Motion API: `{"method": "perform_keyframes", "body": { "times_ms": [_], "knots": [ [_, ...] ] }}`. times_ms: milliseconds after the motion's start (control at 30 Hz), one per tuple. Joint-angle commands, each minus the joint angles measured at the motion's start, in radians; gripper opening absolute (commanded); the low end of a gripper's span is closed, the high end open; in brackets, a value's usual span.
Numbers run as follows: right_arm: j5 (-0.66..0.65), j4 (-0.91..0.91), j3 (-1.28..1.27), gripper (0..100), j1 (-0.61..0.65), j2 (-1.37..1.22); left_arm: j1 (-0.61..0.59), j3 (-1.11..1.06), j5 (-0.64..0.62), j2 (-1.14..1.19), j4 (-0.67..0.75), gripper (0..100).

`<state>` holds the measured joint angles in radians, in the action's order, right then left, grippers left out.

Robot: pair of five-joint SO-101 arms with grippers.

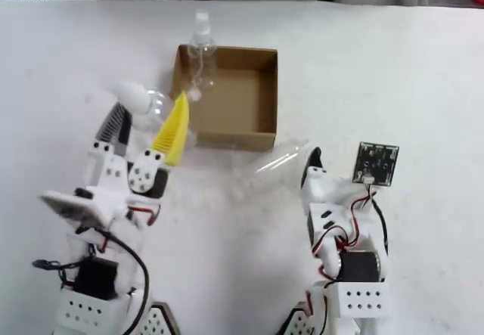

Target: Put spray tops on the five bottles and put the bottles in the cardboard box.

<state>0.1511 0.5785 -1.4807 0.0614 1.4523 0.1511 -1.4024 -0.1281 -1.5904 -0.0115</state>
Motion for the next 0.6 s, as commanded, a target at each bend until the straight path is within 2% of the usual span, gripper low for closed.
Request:
{"method": "perform_keyframes", "body": {
  "times_ms": [0, 267, 467, 567],
  "knots": [
    [0.002, -0.004, 0.005, 26.5, -0.025, 0.013, -0.008, 0.193, -0.003, 0.202, 0.031, 11],
    [0.002, -0.004, 0.003, 26.5, -0.028, 0.013, -0.008, 0.466, -0.003, 0.607, 0.068, 12],
    [0.0, -0.004, 0.003, 26.5, -0.028, 0.013, -0.008, 0.445, -0.003, 0.854, 0.382, 11],
    [0.0, -0.004, 0.002, 26.5, -0.028, 0.013, -0.019, 0.43, -0.003, 0.977, 0.493, 11]
  ]
}}
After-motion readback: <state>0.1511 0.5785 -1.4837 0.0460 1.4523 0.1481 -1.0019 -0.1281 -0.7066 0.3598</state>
